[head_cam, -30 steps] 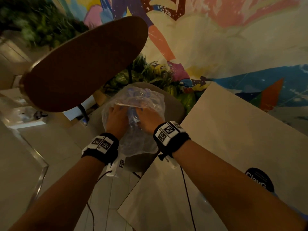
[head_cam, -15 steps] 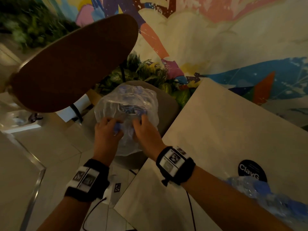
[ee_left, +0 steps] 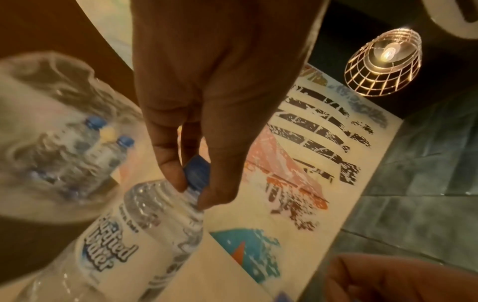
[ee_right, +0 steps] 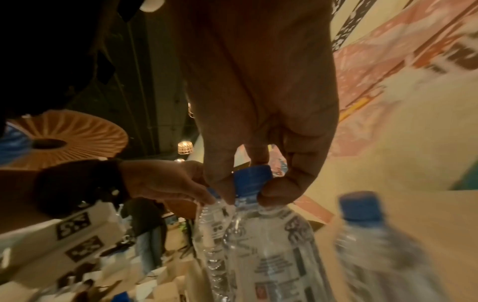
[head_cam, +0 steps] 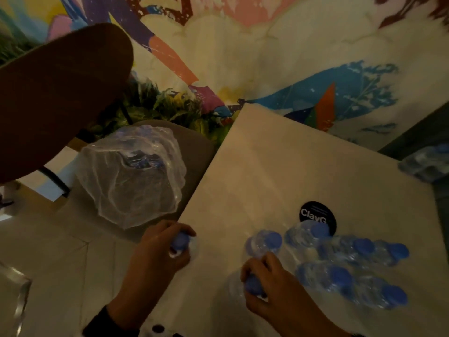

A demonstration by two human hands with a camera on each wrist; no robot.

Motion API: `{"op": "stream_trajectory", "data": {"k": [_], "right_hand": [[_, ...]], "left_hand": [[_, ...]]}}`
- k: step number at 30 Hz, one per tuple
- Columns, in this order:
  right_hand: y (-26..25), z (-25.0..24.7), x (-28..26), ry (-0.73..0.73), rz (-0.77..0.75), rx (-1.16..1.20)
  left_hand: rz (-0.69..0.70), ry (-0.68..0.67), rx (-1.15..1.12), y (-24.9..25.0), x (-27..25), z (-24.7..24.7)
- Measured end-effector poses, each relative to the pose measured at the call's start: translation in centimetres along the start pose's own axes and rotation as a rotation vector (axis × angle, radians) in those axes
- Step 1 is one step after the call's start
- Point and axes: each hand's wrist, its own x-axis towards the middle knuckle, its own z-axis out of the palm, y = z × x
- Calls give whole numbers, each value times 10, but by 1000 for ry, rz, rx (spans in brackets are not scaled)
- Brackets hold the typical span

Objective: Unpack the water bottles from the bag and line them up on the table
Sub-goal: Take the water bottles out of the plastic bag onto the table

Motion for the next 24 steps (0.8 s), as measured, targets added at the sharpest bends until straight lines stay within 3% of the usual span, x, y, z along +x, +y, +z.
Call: {"op": "stream_trajectory", "data": {"k": [7, 11, 24], "right_hand": [[67, -7, -52, 180, 306, 73], [91, -6, -59, 318, 376, 97], [86, 6, -34, 468, 329, 41]], "left_hand": [[115, -300, -60, 44, -13, 88], [176, -385, -80, 61, -15, 124], [305, -296, 52, 66, 3, 156]]}}
